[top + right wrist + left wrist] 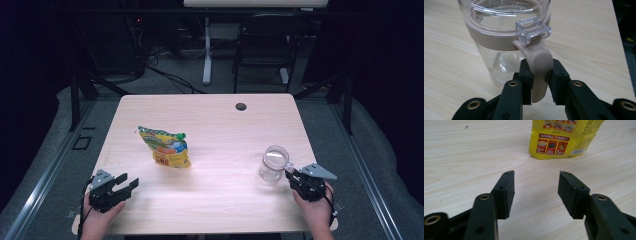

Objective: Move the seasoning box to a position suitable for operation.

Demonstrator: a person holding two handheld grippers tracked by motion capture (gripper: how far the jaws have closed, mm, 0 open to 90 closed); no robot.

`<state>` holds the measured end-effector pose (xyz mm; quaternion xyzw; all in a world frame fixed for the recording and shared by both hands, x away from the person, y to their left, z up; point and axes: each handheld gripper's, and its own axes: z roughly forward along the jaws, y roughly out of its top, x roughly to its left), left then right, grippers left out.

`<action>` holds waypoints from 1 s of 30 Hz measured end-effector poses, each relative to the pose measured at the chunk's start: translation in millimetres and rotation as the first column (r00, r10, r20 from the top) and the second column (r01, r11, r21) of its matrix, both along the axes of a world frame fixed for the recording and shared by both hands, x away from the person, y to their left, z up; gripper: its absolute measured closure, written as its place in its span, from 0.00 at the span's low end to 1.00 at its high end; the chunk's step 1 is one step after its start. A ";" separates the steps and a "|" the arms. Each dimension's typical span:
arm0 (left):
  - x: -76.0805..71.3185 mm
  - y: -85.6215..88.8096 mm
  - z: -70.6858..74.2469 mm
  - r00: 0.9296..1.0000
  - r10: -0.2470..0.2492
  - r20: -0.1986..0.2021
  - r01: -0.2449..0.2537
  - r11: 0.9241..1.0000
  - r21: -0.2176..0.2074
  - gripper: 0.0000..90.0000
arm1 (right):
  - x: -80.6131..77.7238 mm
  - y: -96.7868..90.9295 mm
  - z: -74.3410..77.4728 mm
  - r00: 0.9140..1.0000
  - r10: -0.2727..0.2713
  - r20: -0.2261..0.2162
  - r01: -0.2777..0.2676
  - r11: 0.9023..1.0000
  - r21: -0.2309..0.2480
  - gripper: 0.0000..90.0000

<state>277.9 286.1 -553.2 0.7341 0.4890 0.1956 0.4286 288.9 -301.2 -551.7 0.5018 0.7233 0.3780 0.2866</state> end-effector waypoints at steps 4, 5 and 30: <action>-0.9 -2.3 -0.2 0.999 -0.041 -0.011 0.041 0.999 0.031 0.53 | -0.7 2.9 0.3 1.000 0.013 -0.004 -0.013 1.000 -0.005 0.82; -1.1 -2.3 0.0 0.998 -0.055 -0.018 0.056 0.997 0.049 0.54 | -0.9 3.6 0.2 1.000 0.017 -0.003 -0.017 1.000 -0.005 0.82; -3.7 -3.5 2.3 0.996 -0.082 -0.023 0.083 0.995 0.058 0.70 | -10.5 38.5 0.9 0.962 0.272 -0.019 -0.272 0.962 -0.009 0.82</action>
